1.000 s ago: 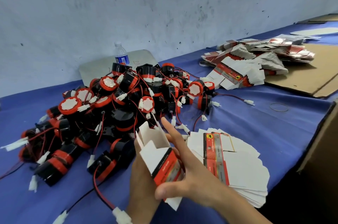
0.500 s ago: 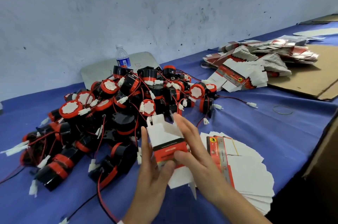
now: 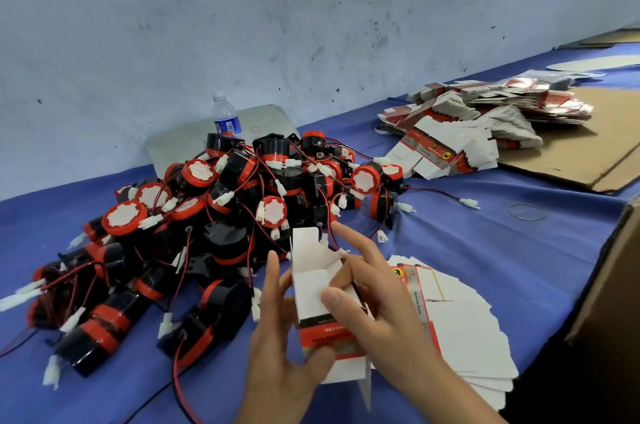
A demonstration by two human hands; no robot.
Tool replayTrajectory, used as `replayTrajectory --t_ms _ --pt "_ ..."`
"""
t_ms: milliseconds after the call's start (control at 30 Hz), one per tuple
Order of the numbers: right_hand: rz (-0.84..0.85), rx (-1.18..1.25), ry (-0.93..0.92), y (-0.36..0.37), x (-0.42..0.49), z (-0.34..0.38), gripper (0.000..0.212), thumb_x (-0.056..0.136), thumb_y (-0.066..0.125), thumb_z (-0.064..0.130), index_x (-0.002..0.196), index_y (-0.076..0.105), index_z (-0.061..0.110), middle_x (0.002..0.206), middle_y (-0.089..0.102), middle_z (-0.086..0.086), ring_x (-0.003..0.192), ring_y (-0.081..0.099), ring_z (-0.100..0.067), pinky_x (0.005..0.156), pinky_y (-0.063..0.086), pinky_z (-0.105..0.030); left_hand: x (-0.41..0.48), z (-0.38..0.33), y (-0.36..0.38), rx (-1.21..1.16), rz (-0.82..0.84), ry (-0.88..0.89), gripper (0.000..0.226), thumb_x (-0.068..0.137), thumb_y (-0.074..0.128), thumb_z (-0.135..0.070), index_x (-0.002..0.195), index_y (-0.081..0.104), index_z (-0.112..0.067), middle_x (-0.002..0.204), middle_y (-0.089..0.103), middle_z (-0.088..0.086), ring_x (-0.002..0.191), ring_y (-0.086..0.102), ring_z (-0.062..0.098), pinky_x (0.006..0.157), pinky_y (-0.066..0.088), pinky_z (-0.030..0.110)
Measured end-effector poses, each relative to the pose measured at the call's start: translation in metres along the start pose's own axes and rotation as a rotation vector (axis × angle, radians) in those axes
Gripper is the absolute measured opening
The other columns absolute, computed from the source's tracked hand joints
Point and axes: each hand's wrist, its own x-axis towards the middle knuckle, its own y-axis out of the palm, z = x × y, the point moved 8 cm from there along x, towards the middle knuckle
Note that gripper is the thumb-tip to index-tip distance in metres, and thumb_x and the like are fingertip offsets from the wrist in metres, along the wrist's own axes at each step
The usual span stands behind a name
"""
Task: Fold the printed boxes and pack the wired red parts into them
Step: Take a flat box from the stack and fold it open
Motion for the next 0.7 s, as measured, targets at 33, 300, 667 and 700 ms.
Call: replayTrajectory --t_ms 33,300,667,700 --pt "0.012 0.017 -0.007 0.001 -0.001 0.002 0.019 0.079 0.055 0.046 0.076 0.056 0.027 0.128 0.05 0.023 0.122 0.051 -0.011 0.087 0.045 -0.029 0.0 -0.004 -0.001 0.038 -0.009 0.018 0.105 0.064 0.08 -0.055 0.146 0.015 -0.054 0.138 0.053 -0.014 0.119 0.059 0.012 0.087 0.055 0.037" --pt "0.037 -0.048 -0.083 0.002 0.002 0.011 0.041 0.084 0.049 0.01 0.117 0.064 0.028 0.107 0.056 0.011 0.095 0.059 -0.013 0.076 0.046 -0.019 0.0 -0.012 -0.002 0.222 -0.021 0.21 0.089 0.073 0.07 -0.064 0.147 0.022 -0.049 0.148 0.043 -0.009 0.131 0.049 0.014 0.094 0.051 0.047" --pt "-0.045 0.027 -0.164 -0.002 -0.007 0.013 0.019 0.088 0.039 0.022 0.101 0.052 0.027 0.097 0.061 0.007 0.085 0.06 -0.015 0.068 0.05 -0.029 -0.002 -0.046 0.006 0.46 0.007 0.553 0.045 0.089 0.053 -0.058 0.126 0.047 -0.033 0.147 0.037 -0.003 0.127 0.049 0.014 0.095 0.046 0.023" --pt "-0.062 0.108 -0.164 -0.003 -0.009 0.012 0.022 0.088 0.037 0.022 0.104 0.05 0.029 0.101 0.06 0.007 0.089 0.06 -0.018 0.071 0.05 -0.03 -0.004 -0.046 0.008 0.476 -0.001 0.575 0.044 0.089 0.053 -0.057 0.123 0.047 -0.029 0.144 0.04 -0.006 0.123 0.05 0.017 0.094 0.046 0.025"
